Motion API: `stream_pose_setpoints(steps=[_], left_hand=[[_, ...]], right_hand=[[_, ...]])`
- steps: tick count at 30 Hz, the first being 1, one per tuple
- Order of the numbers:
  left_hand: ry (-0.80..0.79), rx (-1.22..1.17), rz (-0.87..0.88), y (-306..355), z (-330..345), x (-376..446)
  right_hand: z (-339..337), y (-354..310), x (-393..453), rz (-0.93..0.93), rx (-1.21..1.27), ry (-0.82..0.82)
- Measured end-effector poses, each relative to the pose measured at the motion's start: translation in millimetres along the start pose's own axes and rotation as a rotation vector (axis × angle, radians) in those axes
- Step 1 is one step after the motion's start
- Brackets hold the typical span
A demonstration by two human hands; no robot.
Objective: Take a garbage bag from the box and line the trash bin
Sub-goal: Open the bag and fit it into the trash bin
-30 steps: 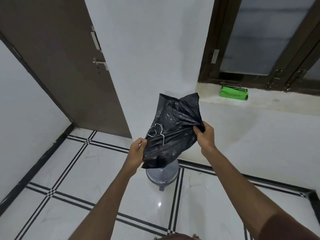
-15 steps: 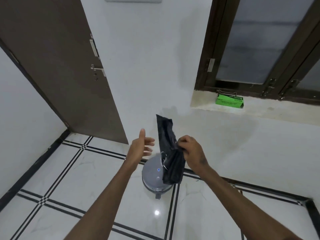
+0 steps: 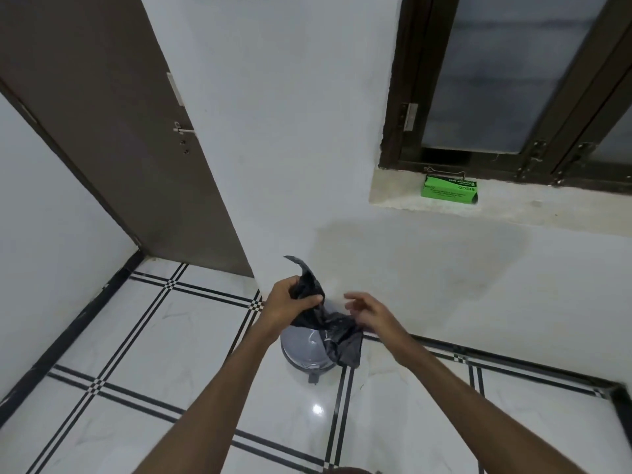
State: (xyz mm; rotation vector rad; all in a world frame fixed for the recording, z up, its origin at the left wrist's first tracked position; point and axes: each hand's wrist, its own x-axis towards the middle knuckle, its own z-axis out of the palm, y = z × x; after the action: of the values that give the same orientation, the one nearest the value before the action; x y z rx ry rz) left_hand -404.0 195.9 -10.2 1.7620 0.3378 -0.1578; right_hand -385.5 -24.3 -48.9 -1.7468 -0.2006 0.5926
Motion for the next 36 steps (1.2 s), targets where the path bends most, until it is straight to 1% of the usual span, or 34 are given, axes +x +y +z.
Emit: stream_pose_setpoints(steps=[2, 3, 4, 7, 11, 14, 16, 18, 21, 23, 24, 26, 28, 30, 31, 33, 36], left_hand=[[-0.074, 0.14, 0.067, -4, 4, -2], [-0.095, 0.213, 0.094, -5, 6, -3], [-0.106, 0.288, 0.122, -5, 8, -3], [-0.12, 0.453, 0.195, -2, 15, -7], [-0.073, 0.536, 0.217, -4, 17, -13], [0.044, 0.457, 0.242, -14, 11, -16], [0.121, 0.42, 0.232, -20, 5, -18], [0.198, 0.377, 0.188, -27, 1, -17], [0.316, 0.158, 0.068, -34, -3, -16], [0.301, 0.078, 0.048, -40, -7, -14], [0.265, 0.073, 0.061, -43, -8, -14], [0.191, 0.068, 0.085, -41, -5, -15], [0.139, 0.04, 0.095, -37, 2, -17], [0.084, 0.024, 0.103, -30, 10, -21], [0.058, 0.02, 0.108, -28, 14, -23], [0.027, -0.006, 0.101, -26, 17, -25], [0.06, -0.088, 0.053, -26, 12, -28]], right_hand=[[-5, -9, 10, 0.116, 0.255, 0.0], [-6, -14, 14, 0.128, 0.289, -0.017], [-6, -20, 17, 0.12, 0.282, -0.044], [3, -30, 24, 0.068, 0.135, -0.049], [11, -27, 31, 0.018, 0.099, 0.024], [12, -23, 32, 0.004, 0.136, 0.113], [12, -23, 31, -0.024, 0.147, 0.137], [13, -21, 32, -0.054, 0.098, 0.179], [11, -16, 33, -0.055, 0.105, 0.332], [7, -18, 32, -0.012, 0.17, 0.379], [6, -20, 30, 0.022, 0.209, 0.35], [8, -25, 28, 0.09, 0.251, 0.218], [12, -27, 29, 0.127, 0.202, 0.076], [19, -25, 31, 0.119, 0.159, -0.032], [22, -23, 32, 0.099, 0.141, -0.061], [28, -19, 37, 0.044, 0.11, -0.049], [30, -14, 43, 0.023, 0.113, 0.058]])
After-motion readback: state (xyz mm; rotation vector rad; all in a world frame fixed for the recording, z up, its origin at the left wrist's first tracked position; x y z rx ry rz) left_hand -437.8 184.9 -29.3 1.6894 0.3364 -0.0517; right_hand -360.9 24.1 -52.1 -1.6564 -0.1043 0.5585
